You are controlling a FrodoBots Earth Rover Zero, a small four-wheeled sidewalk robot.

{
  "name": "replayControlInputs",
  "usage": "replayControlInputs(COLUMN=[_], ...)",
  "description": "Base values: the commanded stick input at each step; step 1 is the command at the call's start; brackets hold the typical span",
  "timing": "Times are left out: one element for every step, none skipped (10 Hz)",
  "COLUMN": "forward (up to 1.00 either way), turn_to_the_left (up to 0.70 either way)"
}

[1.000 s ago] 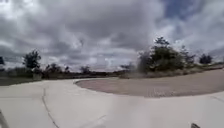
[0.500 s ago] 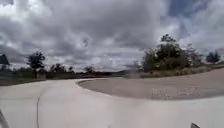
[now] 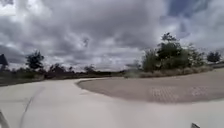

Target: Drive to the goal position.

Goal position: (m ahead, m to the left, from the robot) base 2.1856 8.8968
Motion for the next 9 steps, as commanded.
replayControlInputs(forward=[0.06, 0.06, 0.06, 0.06, 0.06, 0.06, 0.06, 0.06, 0.06], turn_to_the_left=[0.25, 0.25, 0.25, 0.25, 0.25, 0.25, 0.25, 0.25, 0.25])
